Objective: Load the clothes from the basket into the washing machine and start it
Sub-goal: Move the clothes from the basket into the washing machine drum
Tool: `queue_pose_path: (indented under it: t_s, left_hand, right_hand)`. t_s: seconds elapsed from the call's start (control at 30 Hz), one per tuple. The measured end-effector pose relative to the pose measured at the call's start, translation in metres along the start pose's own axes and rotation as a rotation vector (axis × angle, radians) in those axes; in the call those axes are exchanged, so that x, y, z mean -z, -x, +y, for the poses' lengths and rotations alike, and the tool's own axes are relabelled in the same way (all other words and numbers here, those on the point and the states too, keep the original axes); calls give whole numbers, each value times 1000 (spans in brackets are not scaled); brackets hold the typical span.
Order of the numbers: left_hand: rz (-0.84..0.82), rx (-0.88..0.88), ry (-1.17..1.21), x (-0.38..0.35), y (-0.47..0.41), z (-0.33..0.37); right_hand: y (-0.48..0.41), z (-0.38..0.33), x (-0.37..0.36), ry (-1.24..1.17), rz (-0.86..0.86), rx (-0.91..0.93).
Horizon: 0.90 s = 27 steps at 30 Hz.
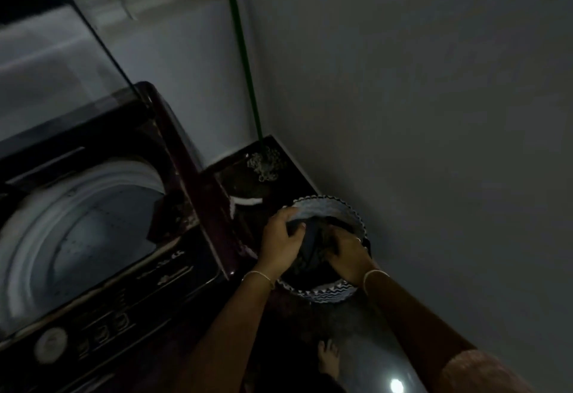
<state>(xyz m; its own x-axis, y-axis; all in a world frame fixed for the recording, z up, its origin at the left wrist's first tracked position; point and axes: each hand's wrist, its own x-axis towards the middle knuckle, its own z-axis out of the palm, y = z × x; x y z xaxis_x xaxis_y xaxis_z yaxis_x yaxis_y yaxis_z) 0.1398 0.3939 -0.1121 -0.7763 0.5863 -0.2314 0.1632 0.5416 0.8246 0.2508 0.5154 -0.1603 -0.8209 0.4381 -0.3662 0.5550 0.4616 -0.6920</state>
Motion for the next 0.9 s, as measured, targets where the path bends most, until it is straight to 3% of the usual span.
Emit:
queue_pose_path:
  t_s: [0.13, 0.27, 0.53, 0.7, 0.8, 0.9]
  left_hand:
    - [43, 234, 85, -34, -28, -44]
    - [-48, 331, 19, -72, -48, -105]
    - [-42, 508, 57, -131, -74, -206]
    - [-19, 671, 263, -149, -76, -242]
    - [-15, 719, 333, -151, -79, -244]
    - [-38, 734, 344, -154, -79, -241]
  right_hand:
    - [-29, 52, -18, 66, -164, -128]
    - [-71, 97, -55, 193, -268, -202]
    - [-151, 167, -144, 339, -403, -204]
    - [-179, 189, -189, 432, -501, -167]
    - [-186, 198, -204, 410, -539, -223]
    - [-190, 194, -204, 235, -456, -255]
